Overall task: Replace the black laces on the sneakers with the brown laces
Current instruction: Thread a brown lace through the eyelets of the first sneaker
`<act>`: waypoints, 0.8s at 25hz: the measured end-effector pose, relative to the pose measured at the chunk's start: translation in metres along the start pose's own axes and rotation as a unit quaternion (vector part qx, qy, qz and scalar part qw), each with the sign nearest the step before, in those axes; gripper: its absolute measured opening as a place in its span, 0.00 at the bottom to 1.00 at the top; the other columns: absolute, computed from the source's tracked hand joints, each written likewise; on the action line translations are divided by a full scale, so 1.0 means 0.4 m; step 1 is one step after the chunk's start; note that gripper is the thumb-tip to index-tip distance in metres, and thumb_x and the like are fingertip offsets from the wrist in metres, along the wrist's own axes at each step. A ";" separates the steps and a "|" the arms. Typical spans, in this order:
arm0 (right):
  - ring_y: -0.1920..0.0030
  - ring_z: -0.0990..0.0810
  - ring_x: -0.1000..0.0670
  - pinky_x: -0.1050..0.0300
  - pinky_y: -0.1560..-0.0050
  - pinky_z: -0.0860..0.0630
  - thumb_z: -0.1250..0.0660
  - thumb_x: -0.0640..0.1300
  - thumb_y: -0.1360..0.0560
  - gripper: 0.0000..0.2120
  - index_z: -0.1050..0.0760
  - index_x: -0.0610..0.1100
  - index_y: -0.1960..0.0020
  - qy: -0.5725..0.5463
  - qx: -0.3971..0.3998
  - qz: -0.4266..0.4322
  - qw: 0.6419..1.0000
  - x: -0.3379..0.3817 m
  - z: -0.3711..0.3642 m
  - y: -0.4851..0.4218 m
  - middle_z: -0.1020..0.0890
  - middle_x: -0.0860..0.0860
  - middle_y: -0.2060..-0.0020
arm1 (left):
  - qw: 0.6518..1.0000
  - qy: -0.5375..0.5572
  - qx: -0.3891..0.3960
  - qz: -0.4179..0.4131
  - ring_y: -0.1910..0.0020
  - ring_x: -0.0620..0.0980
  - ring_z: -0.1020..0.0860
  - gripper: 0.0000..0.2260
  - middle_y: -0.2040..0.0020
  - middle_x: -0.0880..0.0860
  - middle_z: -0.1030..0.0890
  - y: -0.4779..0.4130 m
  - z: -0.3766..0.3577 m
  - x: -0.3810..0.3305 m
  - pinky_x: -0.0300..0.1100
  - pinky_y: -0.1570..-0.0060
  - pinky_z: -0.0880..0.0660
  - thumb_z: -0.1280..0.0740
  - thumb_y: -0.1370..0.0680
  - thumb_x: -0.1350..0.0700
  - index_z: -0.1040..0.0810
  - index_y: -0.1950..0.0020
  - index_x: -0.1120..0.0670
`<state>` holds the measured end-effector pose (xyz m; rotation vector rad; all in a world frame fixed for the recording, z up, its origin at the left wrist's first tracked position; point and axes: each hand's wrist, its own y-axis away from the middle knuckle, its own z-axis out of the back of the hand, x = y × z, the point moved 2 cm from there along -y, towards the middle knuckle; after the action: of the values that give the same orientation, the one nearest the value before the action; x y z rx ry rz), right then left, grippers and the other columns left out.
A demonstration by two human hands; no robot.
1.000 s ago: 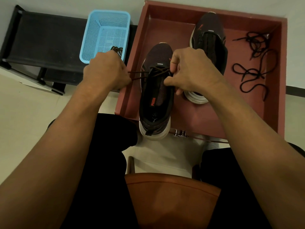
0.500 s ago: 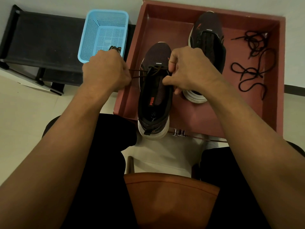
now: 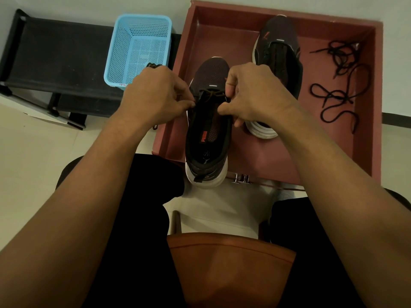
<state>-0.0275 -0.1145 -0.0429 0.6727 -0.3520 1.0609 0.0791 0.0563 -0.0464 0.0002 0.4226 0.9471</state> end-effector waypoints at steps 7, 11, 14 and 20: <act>0.73 0.15 0.56 0.63 0.65 0.22 0.21 0.47 0.26 0.12 0.25 0.50 0.52 0.004 -0.002 -0.002 1.000 0.000 -0.006 -0.004 0.15 0.51 0.62 | 0.993 -0.066 0.001 0.099 0.47 0.57 0.20 0.09 0.52 0.52 0.17 -0.009 -0.005 0.056 0.53 0.52 0.23 0.22 0.26 0.45 0.12 0.50 0.48; 0.73 0.15 0.56 0.63 0.64 0.21 0.21 0.47 0.25 0.12 0.25 0.49 0.52 0.008 0.003 0.001 1.000 0.000 -0.002 -0.004 0.15 0.52 0.64 | 1.000 -0.011 0.022 0.004 0.54 0.50 0.20 0.08 0.63 0.44 0.22 0.001 -0.001 0.003 0.49 0.50 0.20 0.22 0.25 0.48 0.13 0.47 0.44; 0.73 0.15 0.57 0.62 0.63 0.21 0.22 0.46 0.25 0.12 0.25 0.50 0.52 0.010 0.001 -0.001 1.000 0.000 -0.001 -0.005 0.14 0.51 0.65 | 1.000 0.000 0.005 0.013 0.56 0.48 0.21 0.04 0.65 0.40 0.24 -0.001 -0.004 -0.004 0.48 0.53 0.22 0.23 0.24 0.49 0.12 0.51 0.44; 0.73 0.15 0.55 0.57 0.59 0.17 0.22 0.44 0.25 0.12 0.26 0.49 0.53 0.012 -0.004 0.003 1.000 -0.007 -0.009 -0.008 0.15 0.49 0.67 | 0.996 -0.002 -0.022 0.087 0.50 0.53 0.18 0.03 0.52 0.49 0.16 -0.005 -0.023 0.021 0.50 0.54 0.21 0.22 0.25 0.52 0.13 0.55 0.44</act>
<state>-0.0261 -0.1149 -0.0481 0.6523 -0.3383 1.0715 0.0818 0.0601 -0.0582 -0.0012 0.4027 1.1274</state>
